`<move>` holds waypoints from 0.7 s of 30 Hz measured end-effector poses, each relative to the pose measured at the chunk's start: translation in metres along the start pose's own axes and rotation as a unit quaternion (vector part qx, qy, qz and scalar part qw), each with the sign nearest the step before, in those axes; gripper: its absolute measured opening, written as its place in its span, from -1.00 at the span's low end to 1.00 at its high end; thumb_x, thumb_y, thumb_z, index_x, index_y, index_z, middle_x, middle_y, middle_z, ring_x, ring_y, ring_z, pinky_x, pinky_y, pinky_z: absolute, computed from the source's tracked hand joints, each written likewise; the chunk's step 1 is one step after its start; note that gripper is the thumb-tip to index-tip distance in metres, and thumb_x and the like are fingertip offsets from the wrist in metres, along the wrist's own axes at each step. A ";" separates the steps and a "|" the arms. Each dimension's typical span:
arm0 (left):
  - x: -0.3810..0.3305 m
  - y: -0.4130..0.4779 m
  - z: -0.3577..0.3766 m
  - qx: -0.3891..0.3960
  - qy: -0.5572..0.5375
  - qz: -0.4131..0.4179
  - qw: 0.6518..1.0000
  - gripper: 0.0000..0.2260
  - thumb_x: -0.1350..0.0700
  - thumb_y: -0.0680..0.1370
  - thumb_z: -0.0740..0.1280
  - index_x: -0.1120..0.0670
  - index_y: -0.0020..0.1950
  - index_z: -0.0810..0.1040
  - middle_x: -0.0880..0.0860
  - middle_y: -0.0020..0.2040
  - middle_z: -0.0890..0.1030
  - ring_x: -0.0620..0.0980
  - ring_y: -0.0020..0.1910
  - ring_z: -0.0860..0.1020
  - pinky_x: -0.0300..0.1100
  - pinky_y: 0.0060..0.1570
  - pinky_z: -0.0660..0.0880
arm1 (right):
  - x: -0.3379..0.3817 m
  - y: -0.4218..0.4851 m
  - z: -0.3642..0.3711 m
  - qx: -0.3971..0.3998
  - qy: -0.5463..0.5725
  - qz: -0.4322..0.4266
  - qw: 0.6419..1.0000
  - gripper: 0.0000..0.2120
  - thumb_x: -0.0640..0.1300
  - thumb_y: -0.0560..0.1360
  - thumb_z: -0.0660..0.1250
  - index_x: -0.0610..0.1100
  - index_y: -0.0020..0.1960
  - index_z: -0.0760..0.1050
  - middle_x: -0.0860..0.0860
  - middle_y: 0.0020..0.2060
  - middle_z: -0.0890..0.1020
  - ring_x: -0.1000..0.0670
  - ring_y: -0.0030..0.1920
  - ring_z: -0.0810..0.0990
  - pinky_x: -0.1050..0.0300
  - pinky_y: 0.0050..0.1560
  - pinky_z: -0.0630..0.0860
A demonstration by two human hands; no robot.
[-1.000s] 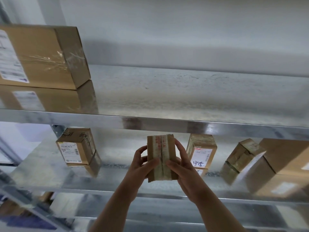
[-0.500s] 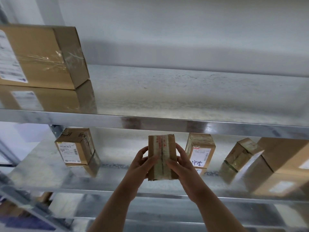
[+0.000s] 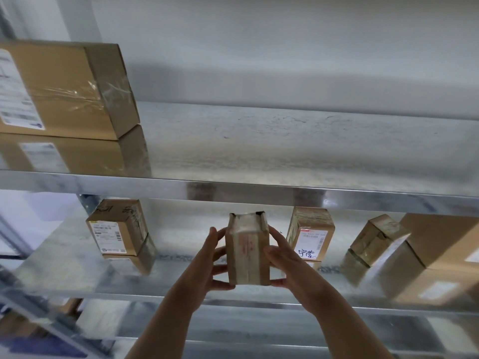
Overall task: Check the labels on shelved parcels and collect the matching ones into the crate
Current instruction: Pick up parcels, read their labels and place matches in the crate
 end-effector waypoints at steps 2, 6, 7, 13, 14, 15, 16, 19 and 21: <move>0.001 0.001 0.002 -0.006 -0.010 0.012 1.000 -0.46 -0.53 0.50 0.14 -0.28 0.31 0.55 -0.07 0.35 0.61 0.15 0.30 0.62 0.24 0.16 0.63 | -0.010 0.002 -0.001 -0.002 0.081 0.001 0.997 -0.26 0.52 0.29 0.42 0.44 0.43 0.37 0.08 0.48 0.49 -0.20 0.46 0.49 -0.44 0.38 0.47; 0.007 0.006 0.011 -0.024 0.016 0.044 0.999 -0.44 -0.31 0.43 0.36 0.00 0.29 0.46 0.08 0.27 0.60 0.09 0.26 0.62 0.20 0.17 0.64 | -0.016 0.006 0.002 -0.015 0.139 -0.007 0.990 -0.43 0.36 0.42 0.42 0.25 0.38 0.45 -0.08 0.43 0.53 -0.31 0.36 0.59 -0.44 0.29 0.56; 0.009 0.006 0.013 -0.026 0.010 0.047 0.999 -0.43 -0.27 0.41 0.42 0.02 0.30 0.45 0.11 0.28 0.58 0.08 0.25 0.62 0.14 0.14 0.66 | -0.016 0.008 0.003 -0.029 0.140 -0.008 0.990 -0.42 0.32 0.41 0.47 0.21 0.37 0.45 -0.11 0.40 0.56 -0.31 0.34 0.60 -0.43 0.29 0.57; 0.019 0.009 0.013 0.007 0.026 0.054 0.998 -0.22 -0.13 0.28 0.56 -0.12 0.43 0.32 0.21 0.32 0.58 0.20 0.23 0.63 0.13 0.23 0.61 | -0.019 0.012 0.006 -0.034 0.120 -0.005 0.992 -0.16 0.18 0.28 0.57 0.17 0.49 0.34 -0.14 0.35 0.59 -0.28 0.31 0.62 -0.35 0.32 0.58; 0.020 0.010 0.014 0.013 0.028 0.055 0.998 -0.20 -0.13 0.28 0.55 -0.13 0.45 0.29 0.20 0.28 0.62 0.19 0.21 0.64 0.10 0.22 0.61 | -0.019 0.012 0.006 -0.031 0.114 -0.008 0.993 -0.17 0.18 0.29 0.56 0.18 0.50 0.34 -0.13 0.36 0.59 -0.28 0.31 0.62 -0.33 0.32 0.58; 0.021 0.009 0.015 0.017 0.032 0.059 0.998 -0.20 -0.12 0.28 0.54 -0.15 0.46 0.28 0.18 0.24 0.65 0.17 0.19 0.65 0.05 0.20 0.62 | -0.019 0.012 0.006 -0.028 0.108 -0.010 0.994 -0.19 0.17 0.30 0.55 0.18 0.50 0.35 -0.12 0.35 0.59 -0.27 0.31 0.61 -0.30 0.31 0.60; 0.021 0.009 0.016 0.018 0.037 0.064 0.997 -0.23 -0.11 0.29 0.52 -0.18 0.45 0.29 0.16 0.21 0.67 0.17 0.18 0.66 0.00 0.16 0.62 | -0.018 0.011 0.006 -0.025 0.104 -0.012 0.994 -0.23 0.16 0.33 0.53 0.17 0.49 0.36 -0.12 0.35 0.59 -0.27 0.32 0.61 -0.27 0.29 0.61; 0.020 0.009 0.017 0.022 0.046 0.076 0.996 -0.38 -0.04 0.36 0.47 -0.27 0.39 0.39 0.16 0.19 0.67 0.17 0.17 0.66 -0.04 0.13 0.64 | -0.017 0.009 0.007 -0.027 0.098 -0.012 0.995 -0.37 0.07 0.43 0.44 0.17 0.47 0.39 -0.10 0.33 0.61 -0.24 0.32 0.61 -0.27 0.31 0.60; 0.019 0.009 0.017 0.022 0.050 0.079 0.995 -0.45 0.02 0.41 0.44 -0.32 0.36 0.43 0.16 0.19 0.67 0.17 0.18 0.65 0.00 0.17 0.64 | -0.016 0.008 0.007 -0.035 0.089 -0.010 0.995 -0.41 0.07 0.44 0.42 0.17 0.46 0.40 -0.10 0.32 0.62 -0.23 0.31 0.62 -0.29 0.32 0.59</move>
Point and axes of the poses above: each hand's wrist, its own y-axis towards the middle knuckle, its own z-axis out of the palm, x = y × z, the point moved 3 cm from there along y, towards the middle knuckle
